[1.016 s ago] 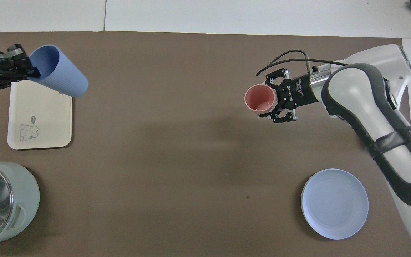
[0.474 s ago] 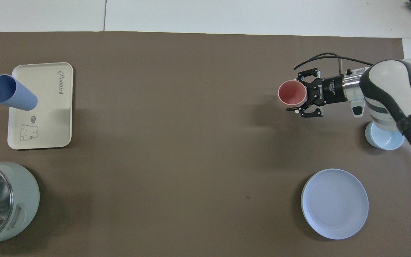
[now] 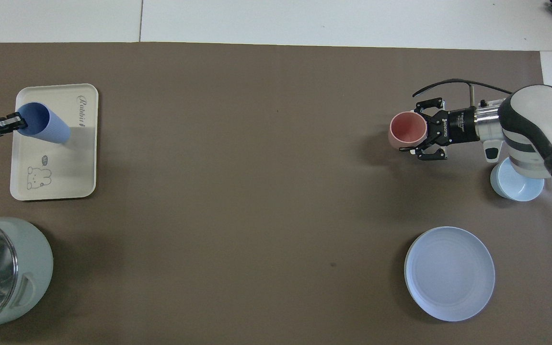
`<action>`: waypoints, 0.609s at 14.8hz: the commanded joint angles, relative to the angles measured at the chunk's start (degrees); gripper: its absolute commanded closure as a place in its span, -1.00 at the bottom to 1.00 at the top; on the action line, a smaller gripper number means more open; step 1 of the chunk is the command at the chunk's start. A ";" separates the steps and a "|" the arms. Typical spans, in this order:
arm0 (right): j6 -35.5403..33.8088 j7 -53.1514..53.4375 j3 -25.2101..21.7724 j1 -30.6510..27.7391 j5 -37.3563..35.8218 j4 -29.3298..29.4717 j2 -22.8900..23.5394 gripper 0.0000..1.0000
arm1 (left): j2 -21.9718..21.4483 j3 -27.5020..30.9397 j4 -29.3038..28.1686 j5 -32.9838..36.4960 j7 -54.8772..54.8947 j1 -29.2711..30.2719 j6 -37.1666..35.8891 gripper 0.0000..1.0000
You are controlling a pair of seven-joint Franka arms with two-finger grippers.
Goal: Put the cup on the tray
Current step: 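Lower the blue cup onto the tray while the right gripper carries back, then set the pink cup down on the table and open the right gripper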
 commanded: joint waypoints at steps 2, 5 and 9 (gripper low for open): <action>1.88 -1.23 0.15 -1.53 1.05 -2.48 -0.68 1.00 | -1.08 0.21 -1.23 -1.57 1.22 -0.79 0.73 -1.00; 2.06 -2.89 0.24 -2.76 1.14 -4.77 -1.39 1.00 | -5.11 0.29 1.48 -1.48 1.13 -0.79 -8.55 -1.00; 2.58 -4.48 0.15 -3.65 1.23 -7.06 -2.18 0.01 | -8.81 0.12 12.99 2.19 0.95 -0.79 -30.43 -1.00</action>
